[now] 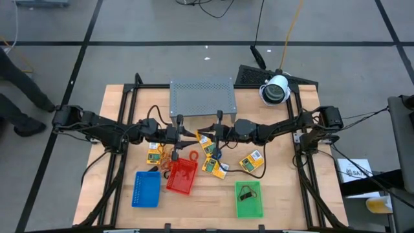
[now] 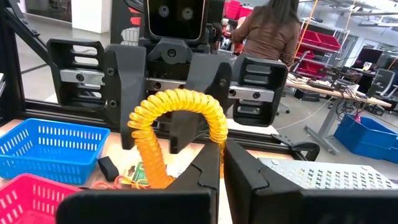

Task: Pick & Place Office Desk Supplies
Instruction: Put the yellow spring keychain into the blue basket

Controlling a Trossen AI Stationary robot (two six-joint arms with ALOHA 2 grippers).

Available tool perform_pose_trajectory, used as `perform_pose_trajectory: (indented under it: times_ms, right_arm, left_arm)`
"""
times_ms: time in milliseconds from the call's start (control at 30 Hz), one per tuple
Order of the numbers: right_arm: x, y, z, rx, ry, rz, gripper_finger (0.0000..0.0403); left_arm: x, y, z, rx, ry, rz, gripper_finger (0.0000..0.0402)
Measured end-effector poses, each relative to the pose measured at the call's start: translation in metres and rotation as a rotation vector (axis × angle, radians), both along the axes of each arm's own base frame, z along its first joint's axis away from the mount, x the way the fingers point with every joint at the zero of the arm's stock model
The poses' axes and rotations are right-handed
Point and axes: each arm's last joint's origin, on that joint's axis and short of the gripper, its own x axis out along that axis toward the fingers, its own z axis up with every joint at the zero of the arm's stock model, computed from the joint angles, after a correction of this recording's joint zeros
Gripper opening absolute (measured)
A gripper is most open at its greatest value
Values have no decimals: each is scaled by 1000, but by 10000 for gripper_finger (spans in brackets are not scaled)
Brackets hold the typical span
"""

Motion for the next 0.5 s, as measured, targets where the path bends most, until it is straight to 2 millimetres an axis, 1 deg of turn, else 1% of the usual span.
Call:
perform_pose_trajectory:
  times_ms: [100,167,367,500]
  right_arm:
    - [0,0,0,0,0,0,0]
    - [0,0,0,0,0,0,0]
    - [0,0,0,0,0,0,0]
    - [0,0,-1,0,7,0,0]
  left_arm:
    - [0,0,0,5,-1,0,25]
    - [0,0,0,1,0,0,9]
    - [0,0,0,-3,0,-1,4]
    - [0,0,0,-14,2,-1,12]
